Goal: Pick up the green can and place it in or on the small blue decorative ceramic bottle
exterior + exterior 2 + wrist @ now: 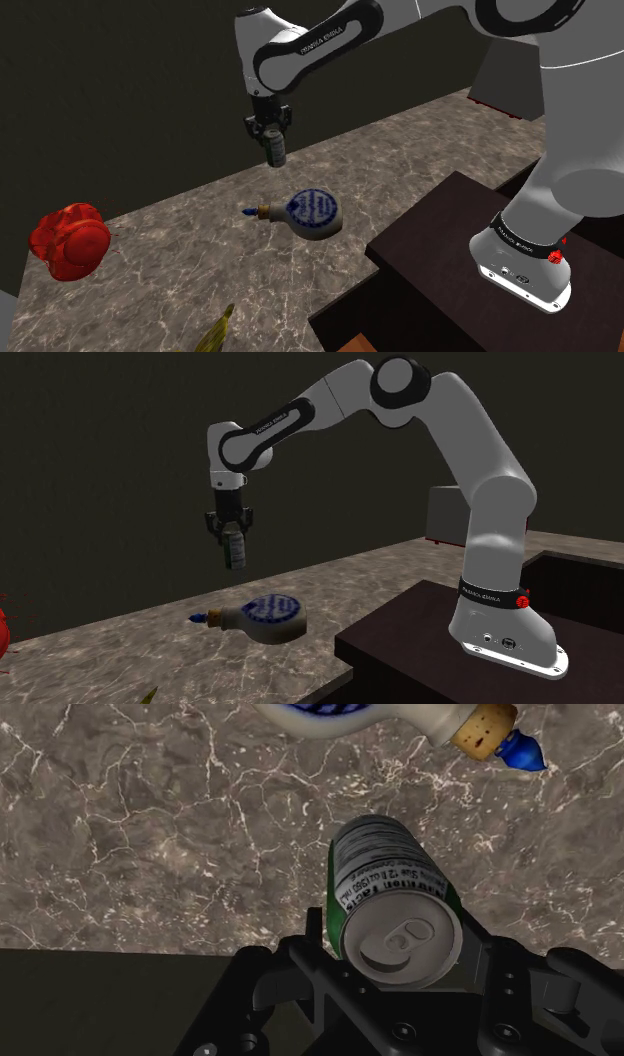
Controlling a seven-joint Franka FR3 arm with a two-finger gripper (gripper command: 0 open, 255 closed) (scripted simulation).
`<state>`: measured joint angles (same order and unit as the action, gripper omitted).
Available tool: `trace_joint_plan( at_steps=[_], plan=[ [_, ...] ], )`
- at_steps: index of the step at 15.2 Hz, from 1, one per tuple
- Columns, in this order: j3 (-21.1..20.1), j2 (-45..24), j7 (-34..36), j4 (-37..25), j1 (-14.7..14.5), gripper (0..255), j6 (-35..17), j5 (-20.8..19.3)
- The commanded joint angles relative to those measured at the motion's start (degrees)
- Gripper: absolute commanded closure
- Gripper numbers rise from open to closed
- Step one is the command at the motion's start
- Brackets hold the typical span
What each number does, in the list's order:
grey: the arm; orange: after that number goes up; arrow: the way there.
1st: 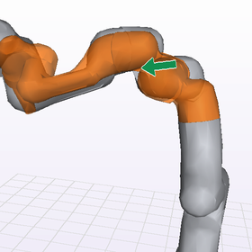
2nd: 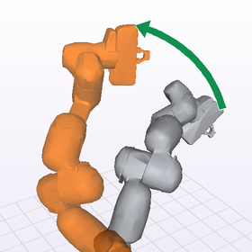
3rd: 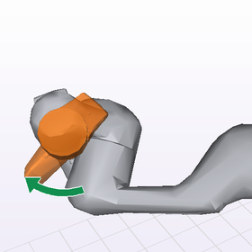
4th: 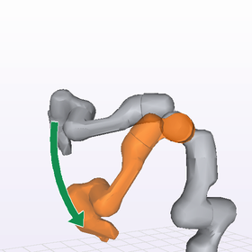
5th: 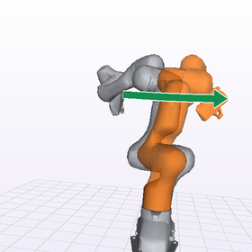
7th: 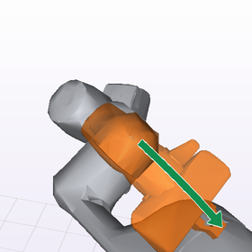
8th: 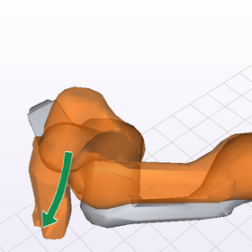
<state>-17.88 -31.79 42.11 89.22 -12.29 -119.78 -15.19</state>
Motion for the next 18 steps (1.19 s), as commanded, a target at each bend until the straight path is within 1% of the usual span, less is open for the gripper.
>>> trace_joint_plan(
  at_steps=[1,14,18],
  plan=[
    [-0.15,0.72,-0.25,-0.36,0.11,255,1.04,0.28],
    [-0.91,3.77,-1.63,-5.56,0.18,255,9.09,1.75],
    [-2.38,13.37,-0.39,7.20,1.35,255,5.70,4.05]
  ],
)
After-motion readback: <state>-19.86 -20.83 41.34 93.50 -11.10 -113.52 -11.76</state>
